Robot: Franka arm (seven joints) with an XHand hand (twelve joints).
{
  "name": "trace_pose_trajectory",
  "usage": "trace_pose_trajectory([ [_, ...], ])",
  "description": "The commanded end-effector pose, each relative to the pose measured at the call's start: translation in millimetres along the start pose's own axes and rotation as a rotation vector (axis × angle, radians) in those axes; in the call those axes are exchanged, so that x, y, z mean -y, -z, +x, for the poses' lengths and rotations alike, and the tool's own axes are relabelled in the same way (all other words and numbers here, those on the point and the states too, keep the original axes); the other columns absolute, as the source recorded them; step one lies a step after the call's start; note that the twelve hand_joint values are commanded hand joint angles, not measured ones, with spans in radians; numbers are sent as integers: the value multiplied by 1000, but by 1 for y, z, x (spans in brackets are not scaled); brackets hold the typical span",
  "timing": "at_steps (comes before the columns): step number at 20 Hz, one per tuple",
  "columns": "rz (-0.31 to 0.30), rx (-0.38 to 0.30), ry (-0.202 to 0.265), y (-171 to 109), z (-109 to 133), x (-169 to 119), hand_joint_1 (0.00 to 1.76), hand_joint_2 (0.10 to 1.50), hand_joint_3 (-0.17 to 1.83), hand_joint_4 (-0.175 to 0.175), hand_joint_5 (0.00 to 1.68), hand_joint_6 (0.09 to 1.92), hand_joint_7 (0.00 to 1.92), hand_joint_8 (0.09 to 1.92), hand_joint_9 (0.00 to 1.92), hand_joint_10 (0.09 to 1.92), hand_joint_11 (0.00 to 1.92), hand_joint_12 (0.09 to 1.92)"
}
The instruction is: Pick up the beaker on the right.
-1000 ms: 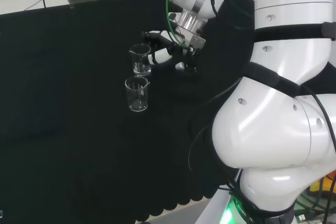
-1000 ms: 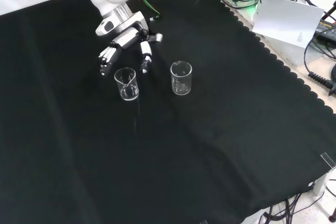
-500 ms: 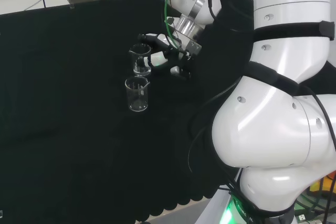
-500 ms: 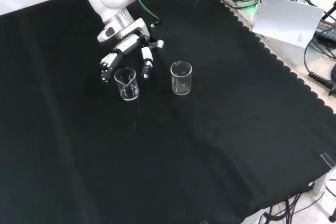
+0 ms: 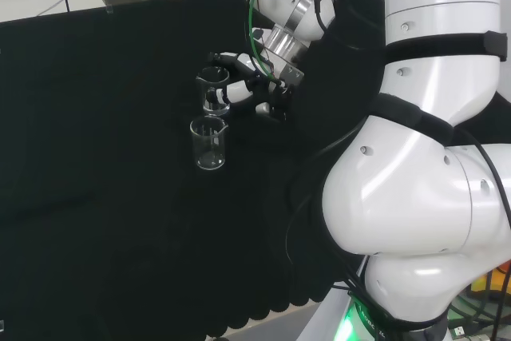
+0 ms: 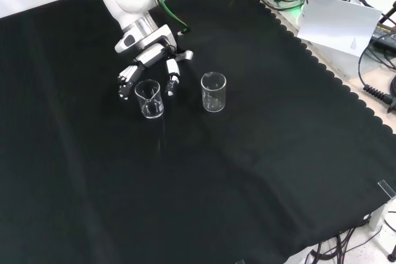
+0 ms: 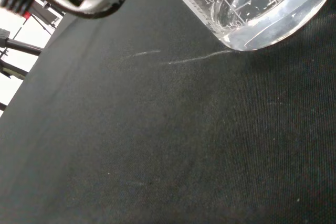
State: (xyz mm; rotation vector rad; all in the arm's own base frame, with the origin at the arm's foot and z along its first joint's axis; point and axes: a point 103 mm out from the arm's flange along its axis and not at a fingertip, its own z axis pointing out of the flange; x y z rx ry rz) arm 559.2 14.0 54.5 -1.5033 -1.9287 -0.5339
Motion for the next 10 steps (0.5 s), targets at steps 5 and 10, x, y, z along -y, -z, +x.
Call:
trace_pose_trajectory([
  [5,-25,-73,-4,-5,-1,-3,933,530,655,-74,463,87,206,721,358,689,17,1425],
  [10,-3,-116,16,-5,-2,-5,936,529,663,-74,521,87,215,723,369,689,25,1423],
])
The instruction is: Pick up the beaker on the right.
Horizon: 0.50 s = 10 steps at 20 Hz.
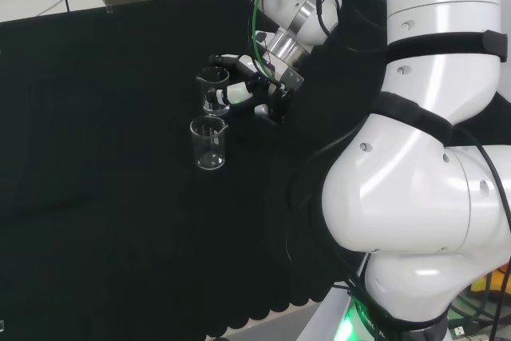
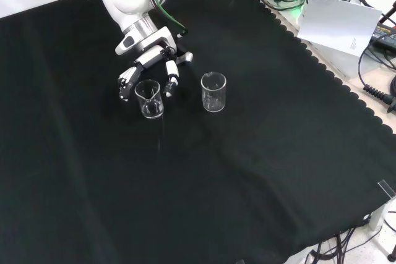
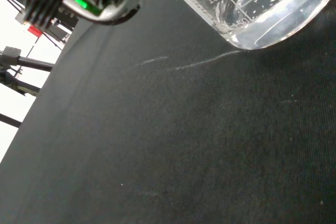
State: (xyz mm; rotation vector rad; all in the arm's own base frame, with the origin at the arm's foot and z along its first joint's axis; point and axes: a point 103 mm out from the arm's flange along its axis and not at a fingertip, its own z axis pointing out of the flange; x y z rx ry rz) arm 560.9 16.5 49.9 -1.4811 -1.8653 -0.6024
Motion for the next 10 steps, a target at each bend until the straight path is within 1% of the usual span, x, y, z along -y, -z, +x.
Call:
trace_pose_trajectory([
  [1,25,-44,23,0,-1,-3,936,529,664,-74,529,87,215,722,370,688,25,1422],
  [4,27,-46,30,1,-5,-4,935,528,669,-72,552,87,216,721,369,684,25,1419],
  [5,23,-40,31,-9,11,-3,935,528,670,-72,556,87,216,721,367,682,25,1418],
  [6,18,-36,29,-11,16,-3,935,527,672,-72,558,87,216,720,365,680,24,1417],
  [10,3,-54,25,-14,16,-4,935,525,677,-72,564,88,217,719,360,675,23,1414],
])
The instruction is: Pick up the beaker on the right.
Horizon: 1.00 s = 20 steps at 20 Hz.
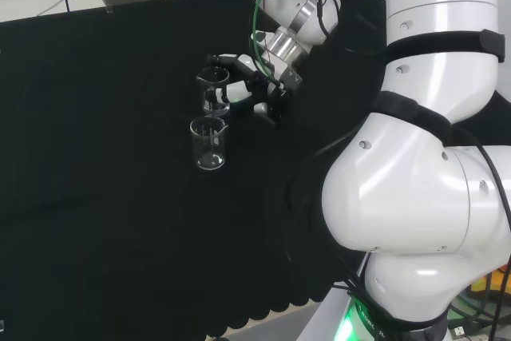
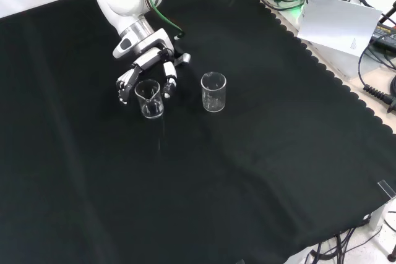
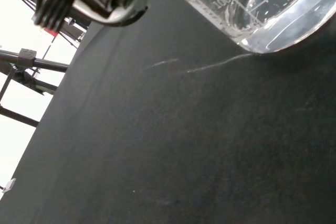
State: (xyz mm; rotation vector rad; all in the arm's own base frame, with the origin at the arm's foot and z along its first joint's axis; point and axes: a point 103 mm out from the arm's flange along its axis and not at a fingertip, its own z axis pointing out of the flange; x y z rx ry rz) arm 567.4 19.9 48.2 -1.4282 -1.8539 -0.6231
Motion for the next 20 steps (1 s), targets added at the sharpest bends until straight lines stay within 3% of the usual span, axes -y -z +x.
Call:
trace_pose_trajectory([
  [1,-15,-16,2,-13,15,2,936,525,678,-71,567,90,217,718,358,673,22,1414],
  [7,-41,-41,8,-9,9,1,942,521,686,-68,598,146,222,709,361,659,19,1408],
  [12,-54,-45,-3,1,-6,-2,974,516,694,-66,449,597,232,708,374,648,18,1412],
  [20,-48,-36,1,10,-21,-2,1036,519,717,-60,516,920,243,718,386,649,21,1408],
])
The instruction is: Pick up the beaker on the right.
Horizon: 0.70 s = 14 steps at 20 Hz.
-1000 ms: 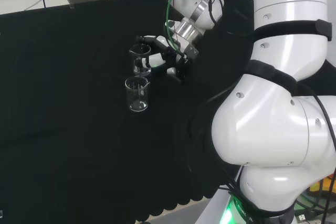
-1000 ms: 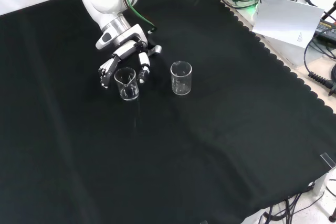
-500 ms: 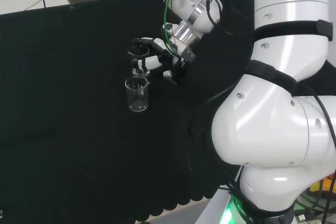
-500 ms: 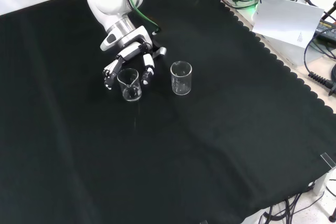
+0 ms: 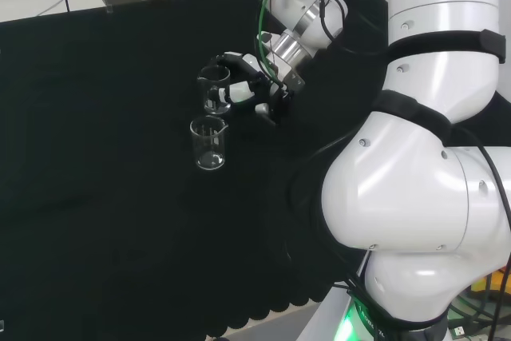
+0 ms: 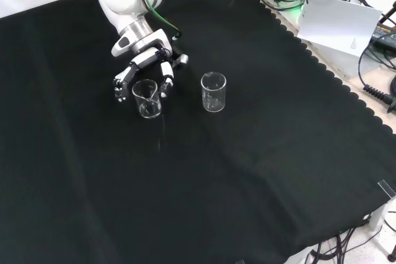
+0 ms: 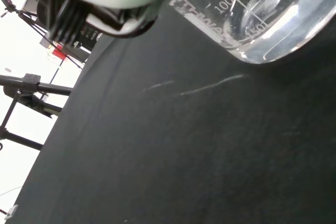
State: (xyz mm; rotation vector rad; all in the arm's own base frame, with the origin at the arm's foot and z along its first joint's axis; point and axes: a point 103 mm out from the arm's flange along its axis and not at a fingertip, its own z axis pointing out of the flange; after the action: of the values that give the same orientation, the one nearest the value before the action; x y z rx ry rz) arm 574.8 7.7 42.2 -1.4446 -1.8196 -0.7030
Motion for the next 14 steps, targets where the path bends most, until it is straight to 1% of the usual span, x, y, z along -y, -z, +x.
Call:
trace_pose_trajectory([
  [1,11,-1,4,4,-8,2,1037,518,719,-60,518,939,247,719,391,650,21,1408],
  [3,18,-1,11,6,-12,1,1038,518,722,-60,522,960,255,722,398,651,22,1409],
  [8,29,4,23,3,-5,0,1037,514,740,-60,520,993,262,724,405,648,26,1407],
  [10,36,7,34,7,-7,-2,1037,513,744,-59,519,999,262,724,405,647,27,1406],
  [13,49,5,51,3,1,-3,1033,511,748,-59,504,997,258,723,403,645,27,1406],
  [14,56,6,58,5,-1,-4,1031,509,750,-59,484,990,255,722,400,644,27,1406],
])
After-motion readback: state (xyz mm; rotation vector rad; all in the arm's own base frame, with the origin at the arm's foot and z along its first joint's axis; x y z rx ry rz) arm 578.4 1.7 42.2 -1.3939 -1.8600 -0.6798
